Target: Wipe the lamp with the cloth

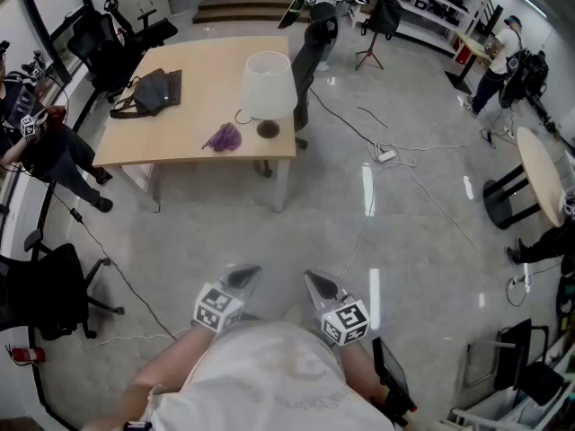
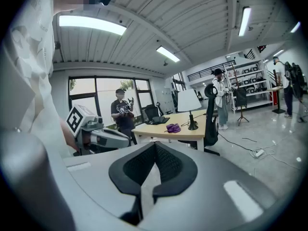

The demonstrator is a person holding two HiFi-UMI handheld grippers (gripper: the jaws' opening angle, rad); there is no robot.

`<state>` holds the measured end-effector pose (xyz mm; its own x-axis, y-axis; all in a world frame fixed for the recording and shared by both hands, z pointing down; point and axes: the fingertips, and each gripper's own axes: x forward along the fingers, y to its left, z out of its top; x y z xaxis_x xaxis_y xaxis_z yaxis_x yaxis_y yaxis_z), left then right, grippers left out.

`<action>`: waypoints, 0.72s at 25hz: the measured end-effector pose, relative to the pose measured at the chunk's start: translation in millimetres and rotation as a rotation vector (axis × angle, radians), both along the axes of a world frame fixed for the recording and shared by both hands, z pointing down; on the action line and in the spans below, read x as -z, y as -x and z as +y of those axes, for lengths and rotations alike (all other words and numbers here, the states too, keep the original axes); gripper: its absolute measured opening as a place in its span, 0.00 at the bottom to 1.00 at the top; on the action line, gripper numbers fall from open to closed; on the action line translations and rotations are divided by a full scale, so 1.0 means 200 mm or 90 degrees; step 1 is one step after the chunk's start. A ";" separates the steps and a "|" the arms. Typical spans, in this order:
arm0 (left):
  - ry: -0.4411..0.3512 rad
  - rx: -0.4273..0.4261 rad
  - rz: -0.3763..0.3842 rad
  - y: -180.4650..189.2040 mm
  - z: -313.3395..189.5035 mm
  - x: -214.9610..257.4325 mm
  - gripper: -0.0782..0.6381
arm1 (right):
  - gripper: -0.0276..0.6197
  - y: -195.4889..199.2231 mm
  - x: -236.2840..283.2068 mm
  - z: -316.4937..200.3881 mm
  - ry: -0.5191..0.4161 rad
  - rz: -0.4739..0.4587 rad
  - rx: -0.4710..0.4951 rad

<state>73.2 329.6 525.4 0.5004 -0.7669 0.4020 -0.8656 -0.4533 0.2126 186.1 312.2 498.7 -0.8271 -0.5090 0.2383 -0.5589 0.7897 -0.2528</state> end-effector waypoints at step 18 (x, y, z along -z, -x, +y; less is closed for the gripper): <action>-0.008 0.015 0.010 0.14 -0.04 -0.05 0.11 | 0.06 0.05 0.04 -0.04 -0.007 -0.020 -0.008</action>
<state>46.1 322.2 534.4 0.4879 -0.7837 0.3844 -0.8729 -0.4353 0.2205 176.9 305.0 489.7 -0.8275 -0.5221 0.2066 -0.5609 0.7853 -0.2620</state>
